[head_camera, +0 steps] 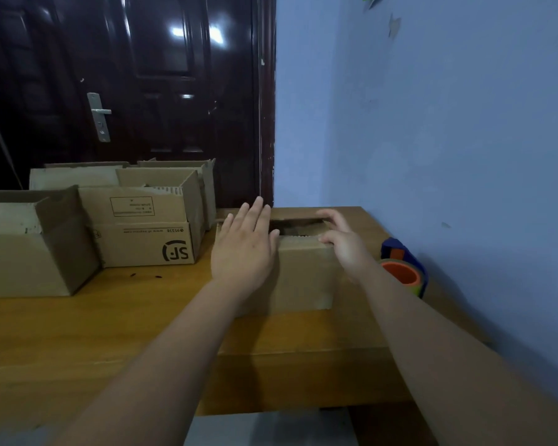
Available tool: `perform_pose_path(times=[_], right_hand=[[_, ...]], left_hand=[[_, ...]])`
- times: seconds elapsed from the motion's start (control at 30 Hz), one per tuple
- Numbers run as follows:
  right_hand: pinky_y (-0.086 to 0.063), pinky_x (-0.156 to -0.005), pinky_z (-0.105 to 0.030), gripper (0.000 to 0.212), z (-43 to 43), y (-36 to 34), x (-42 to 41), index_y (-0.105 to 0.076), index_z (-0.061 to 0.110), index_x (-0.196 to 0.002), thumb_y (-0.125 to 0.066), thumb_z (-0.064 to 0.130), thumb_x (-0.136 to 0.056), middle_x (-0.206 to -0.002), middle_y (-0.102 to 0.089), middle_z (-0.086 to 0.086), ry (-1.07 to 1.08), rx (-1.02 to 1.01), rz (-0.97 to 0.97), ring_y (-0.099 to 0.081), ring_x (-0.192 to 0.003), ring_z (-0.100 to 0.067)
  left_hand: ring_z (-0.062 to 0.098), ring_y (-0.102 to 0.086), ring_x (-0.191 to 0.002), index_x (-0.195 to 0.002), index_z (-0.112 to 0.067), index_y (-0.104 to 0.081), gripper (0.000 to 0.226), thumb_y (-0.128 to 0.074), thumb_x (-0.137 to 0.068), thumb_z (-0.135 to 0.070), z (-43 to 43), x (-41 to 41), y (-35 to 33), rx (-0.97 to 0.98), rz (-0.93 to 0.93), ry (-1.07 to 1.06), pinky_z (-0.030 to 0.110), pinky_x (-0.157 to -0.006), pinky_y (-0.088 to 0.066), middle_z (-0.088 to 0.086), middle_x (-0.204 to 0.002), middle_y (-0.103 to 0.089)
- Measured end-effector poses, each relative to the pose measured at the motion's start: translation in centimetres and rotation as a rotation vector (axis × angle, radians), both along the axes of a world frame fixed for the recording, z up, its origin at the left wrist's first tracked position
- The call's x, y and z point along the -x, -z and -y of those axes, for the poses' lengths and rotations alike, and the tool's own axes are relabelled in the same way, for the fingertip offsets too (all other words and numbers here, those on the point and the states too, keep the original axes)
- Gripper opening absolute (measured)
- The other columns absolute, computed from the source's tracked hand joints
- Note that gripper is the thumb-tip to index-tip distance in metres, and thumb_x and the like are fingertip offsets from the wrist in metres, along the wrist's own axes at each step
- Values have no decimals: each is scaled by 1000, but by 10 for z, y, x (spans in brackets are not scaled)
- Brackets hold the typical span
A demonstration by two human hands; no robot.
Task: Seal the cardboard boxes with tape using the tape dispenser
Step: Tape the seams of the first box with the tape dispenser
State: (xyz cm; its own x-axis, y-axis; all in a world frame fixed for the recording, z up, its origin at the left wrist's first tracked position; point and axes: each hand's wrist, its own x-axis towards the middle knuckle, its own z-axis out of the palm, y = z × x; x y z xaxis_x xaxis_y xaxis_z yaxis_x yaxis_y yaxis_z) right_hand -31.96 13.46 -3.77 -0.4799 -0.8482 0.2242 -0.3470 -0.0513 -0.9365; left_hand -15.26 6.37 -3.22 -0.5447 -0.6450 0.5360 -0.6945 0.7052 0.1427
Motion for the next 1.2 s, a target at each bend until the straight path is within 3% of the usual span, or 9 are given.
perform_pose_path(times=[0.13, 0.27, 0.37, 0.47, 0.6, 0.7, 0.83, 1.03, 1.2], right_hand=[[-35, -94, -29, 21, 1, 15, 1, -59, 25, -112, -44, 19, -98, -138, -46, 5, 97, 7, -64, -43, -122, -15], [-39, -105, -38, 46, -8, 21, -2, -60, 27, -122, -34, 55, -96, -124, -58, 7, 168, 34, -189, -48, -121, -11], [-48, -89, -38, 34, -23, 20, 16, -63, 14, -106, -38, 36, -100, -99, -64, -3, 494, 50, -295, -56, -93, -10], [-38, -102, -46, 39, -39, 18, 52, -53, 22, -130, -47, 25, -92, -127, -56, -10, 799, -300, -628, -48, -118, -30], [-47, -88, -43, 61, -48, 22, 90, -28, 20, -145, -51, 23, -89, -128, -49, -15, 627, -678, -416, -50, -112, -35], [-47, -72, -35, 38, -50, 28, 100, -46, 6, -126, -54, 21, -92, -102, -53, -11, 618, -764, -365, -53, -89, -27], [-41, -67, -35, 18, -49, 35, 106, -51, 4, -107, -53, 16, -95, -92, -53, -13, 668, -734, -269, -48, -84, -28], [-48, -91, -44, 41, -52, 44, 111, -45, 13, -118, -61, 34, -86, -123, -46, -18, 825, -757, -307, -46, -115, -35], [-43, -69, -37, 23, -51, 38, 108, -51, 4, -110, -55, 21, -95, -97, -51, -14, 718, -690, -123, -50, -86, -29]], left_hand=[[13, -35, -136, -142, -26, -39, 60, -5, -97, -48, -3, -5, 0, 35, 108, 12, 36, -115, -21, -4, -146, -43], [13, -40, -133, -142, -27, -38, 79, 6, -84, -57, -9, -10, -4, 13, 155, 6, 32, -104, -37, -5, -146, -43], [12, -35, -137, -145, -26, -33, 79, 4, -83, -59, -10, -12, -5, 2, 179, 6, 32, -105, -36, -6, -150, -37], [13, -35, -137, -146, -26, -32, 78, 3, -84, -60, -9, -11, -4, 2, 206, 5, 33, -104, -37, -5, -150, -36], [12, -35, -136, -145, -26, -33, 79, 4, -84, -60, -7, -10, -4, 10, 213, 4, 33, -104, -38, -6, -149, -37], [12, -36, -136, -145, -27, -33, 81, 5, -82, -61, -6, -9, -3, 13, 216, 4, 33, -104, -38, -7, -149, -37], [12, -36, -136, -145, -28, -34, 77, 2, -85, -61, -6, -9, -1, 24, 214, -7, 34, -103, -38, -7, -148, -39], [12, -36, -136, -145, -27, -34, 71, -3, -89, -59, -6, -9, -2, 10, 206, -10, 33, -105, -37, -7, -149, -38], [11, -35, -136, -146, -28, -32, 71, -2, -90, -59, -5, -10, 0, 20, 213, -17, 32, -105, -36, -7, -149, -37]])
